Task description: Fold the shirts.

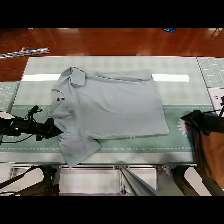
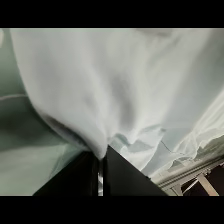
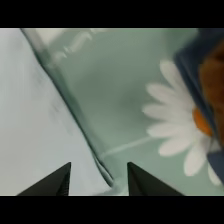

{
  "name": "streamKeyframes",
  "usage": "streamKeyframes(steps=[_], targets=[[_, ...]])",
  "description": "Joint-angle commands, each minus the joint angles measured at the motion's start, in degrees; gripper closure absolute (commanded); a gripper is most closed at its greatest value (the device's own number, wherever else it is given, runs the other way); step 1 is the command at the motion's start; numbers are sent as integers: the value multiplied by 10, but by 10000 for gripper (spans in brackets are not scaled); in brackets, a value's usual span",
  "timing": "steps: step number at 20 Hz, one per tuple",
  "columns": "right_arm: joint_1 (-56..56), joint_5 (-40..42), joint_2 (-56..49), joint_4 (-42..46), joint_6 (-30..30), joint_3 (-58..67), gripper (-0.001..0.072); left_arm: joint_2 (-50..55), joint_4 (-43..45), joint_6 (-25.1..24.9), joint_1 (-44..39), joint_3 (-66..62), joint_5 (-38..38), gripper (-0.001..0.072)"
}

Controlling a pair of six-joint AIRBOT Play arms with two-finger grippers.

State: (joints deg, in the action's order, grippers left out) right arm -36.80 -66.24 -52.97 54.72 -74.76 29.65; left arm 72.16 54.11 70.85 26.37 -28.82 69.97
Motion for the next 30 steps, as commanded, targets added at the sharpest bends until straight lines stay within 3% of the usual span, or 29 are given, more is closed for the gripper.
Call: streamKeyframes(steps=[1, 5, 11, 12, 13, 14, 18, 25, 30], targets=[[37, -32, -20, 57, -27, -25, 305, 1, 0, -3, -3, 0, 1, 683], [94, -29, -91, 41, -16, -25, 305, 1, 0, -3, -3, 0, 1, 683], [160, 57, -169, -87, 24, -23, 312, 1, 0, -3, -3, 0, 1, 682], [176, 70, -175, -107, 32, -17, 411, 1, 0, -3, -3, 0, 1, 683], [191, 71, -175, -127, 58, -7, 619, 0, -1, -3, -3, -2, 1, 683], [204, 58, -175, -145, 86, 10, 682, -3, -2, -9, -3, -9, 7, 683], [226, 6, -163, -140, 83, 155, 683, -35, -20, -23, -3, -115, 74, 683], [226, -34, -105, -121, 30, 508, 683, -121, -259, -7, -3, -405, 89, 683], [226, -51, -23, -110, 30, 675, 683, -172, -271, 4, -4, -621, 92, 683]])
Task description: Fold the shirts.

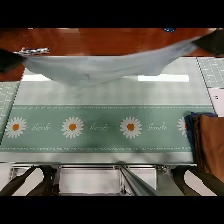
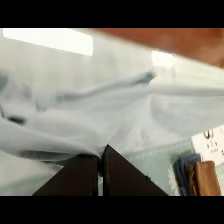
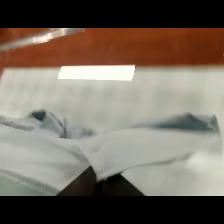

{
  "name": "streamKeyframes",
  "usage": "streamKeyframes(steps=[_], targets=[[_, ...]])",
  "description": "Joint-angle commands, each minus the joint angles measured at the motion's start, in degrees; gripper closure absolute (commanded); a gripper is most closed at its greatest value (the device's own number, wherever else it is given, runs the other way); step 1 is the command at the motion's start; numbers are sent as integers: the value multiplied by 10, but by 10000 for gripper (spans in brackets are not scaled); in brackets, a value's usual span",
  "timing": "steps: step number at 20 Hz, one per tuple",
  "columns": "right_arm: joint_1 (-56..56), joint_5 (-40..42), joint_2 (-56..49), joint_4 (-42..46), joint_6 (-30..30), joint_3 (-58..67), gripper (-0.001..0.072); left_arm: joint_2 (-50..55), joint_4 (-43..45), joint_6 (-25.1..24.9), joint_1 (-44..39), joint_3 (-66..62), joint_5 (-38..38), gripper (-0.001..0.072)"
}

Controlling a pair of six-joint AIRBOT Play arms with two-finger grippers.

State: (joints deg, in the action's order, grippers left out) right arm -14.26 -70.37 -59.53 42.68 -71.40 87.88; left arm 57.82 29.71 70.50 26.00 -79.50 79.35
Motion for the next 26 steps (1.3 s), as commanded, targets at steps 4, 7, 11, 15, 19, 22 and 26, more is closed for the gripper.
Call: streamKeyframes(steps=[4, 7, 11, 15, 19, 22, 26], targets=[[0, -14, 122, 107, -34, 170, 683, -70, 0, 34, 6, -250, -2, 683], [0, -17, 180, 172, -64, 189, 683, -108, 99, 75, 12, -339, -3, 683], [0, -61, 242, 211, -91, 189, 683, -174, 228, 104, -47, -406, -12, 683], [0, -120, 270, 256, -128, 189, 683, -239, 412, 149, -163, -404, 4, 683], [0, -155, 269, 256, -146, 158, 683, -245, 505, 183, -192, -354, 71, 683], [0, -158, 263, 230, -146, 87, 683, -239, 503, 200, -192, -229, 77, 683], [1, -131, 224, 158, -112, -45, 683, -197, 473, 206, -192, -35, 45, 683]])
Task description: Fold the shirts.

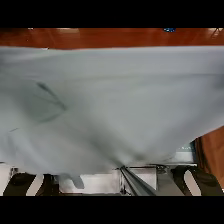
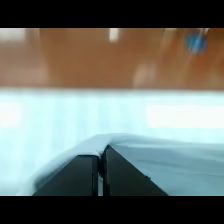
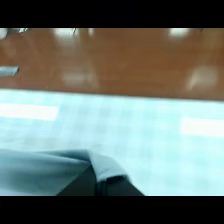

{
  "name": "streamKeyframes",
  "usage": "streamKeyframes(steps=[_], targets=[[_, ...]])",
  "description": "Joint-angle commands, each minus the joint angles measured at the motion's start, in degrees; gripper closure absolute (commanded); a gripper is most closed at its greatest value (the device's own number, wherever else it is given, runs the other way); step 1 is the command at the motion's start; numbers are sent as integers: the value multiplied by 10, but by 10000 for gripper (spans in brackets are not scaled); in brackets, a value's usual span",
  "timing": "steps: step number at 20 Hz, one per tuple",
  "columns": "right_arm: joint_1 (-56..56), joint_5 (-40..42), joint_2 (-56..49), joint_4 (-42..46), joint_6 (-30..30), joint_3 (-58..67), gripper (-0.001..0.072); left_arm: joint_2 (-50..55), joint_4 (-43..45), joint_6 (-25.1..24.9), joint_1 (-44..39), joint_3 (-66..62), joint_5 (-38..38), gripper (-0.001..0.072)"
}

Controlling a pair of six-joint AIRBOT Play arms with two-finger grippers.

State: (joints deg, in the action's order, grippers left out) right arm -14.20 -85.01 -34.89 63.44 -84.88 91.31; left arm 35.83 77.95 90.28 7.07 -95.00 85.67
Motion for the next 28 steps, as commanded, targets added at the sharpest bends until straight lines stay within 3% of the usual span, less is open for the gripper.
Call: streamKeyframes(steps=[1, 6, 11, 16, 22, 26, 28], targets=[[0, 31, -43, -66, 35, -113, 683, 42, -22, 4, -3, 165, -44, 683], [0, 122, -213, -108, 108, -197, 683, 208, -90, -28, -3, 279, -202, 683], [0, 252, -445, -192, 153, -155, 683, 463, -180, -45, -3, 182, -286, 683], [38, 256, -662, -215, 112, 17, 683, 668, -181, 31, -8, 4, -226, 683], [52, 241, -739, -199, 73, 81, 683, 703, -200, 27, -6, -44, -203, 682], [32, 153, -729, -147, 74, 81, 682, 695, -199, -64, 15, -47, -68, 682], [13, 89, -723, -116, 70, 81, 682, 698, -192, -78, 27, -47, 17, 682]])
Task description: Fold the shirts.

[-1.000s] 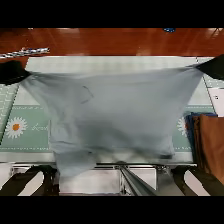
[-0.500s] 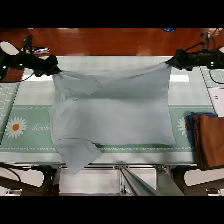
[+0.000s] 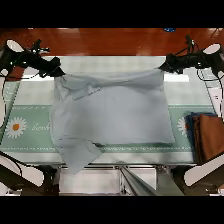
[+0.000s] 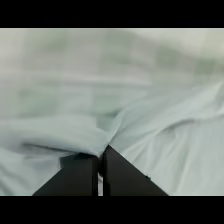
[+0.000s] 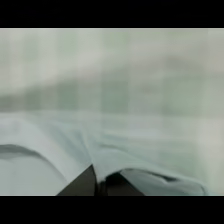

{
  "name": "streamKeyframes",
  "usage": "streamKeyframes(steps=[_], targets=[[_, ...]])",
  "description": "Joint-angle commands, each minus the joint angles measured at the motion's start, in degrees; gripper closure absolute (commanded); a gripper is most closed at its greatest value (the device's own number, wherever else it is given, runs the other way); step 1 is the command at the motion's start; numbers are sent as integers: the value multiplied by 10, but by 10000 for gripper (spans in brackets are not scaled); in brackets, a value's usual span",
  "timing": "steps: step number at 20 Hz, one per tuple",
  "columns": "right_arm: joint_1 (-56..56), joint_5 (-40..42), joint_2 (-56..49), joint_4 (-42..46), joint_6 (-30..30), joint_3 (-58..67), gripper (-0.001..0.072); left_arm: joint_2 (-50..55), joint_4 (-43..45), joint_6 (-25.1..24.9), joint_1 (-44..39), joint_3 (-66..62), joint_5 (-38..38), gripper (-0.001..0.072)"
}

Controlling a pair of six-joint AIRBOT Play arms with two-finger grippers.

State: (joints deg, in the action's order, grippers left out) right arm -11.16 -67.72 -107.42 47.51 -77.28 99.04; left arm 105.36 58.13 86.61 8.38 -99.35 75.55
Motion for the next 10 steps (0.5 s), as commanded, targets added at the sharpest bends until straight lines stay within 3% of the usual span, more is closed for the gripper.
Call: streamKeyframes(steps=[1, 5, 10], targets=[[-25, -122, 3, 52, -6, 4, 683, 4, 14, -45, 16, -2, 149, 682], [-32, -243, 4, 167, -5, -3, 682, 3, 80, -50, 11, 9, 216, 683], [-30, -238, 4, 171, -4, -58, 682, 1, 105, -45, 5, 74, 233, 682]])
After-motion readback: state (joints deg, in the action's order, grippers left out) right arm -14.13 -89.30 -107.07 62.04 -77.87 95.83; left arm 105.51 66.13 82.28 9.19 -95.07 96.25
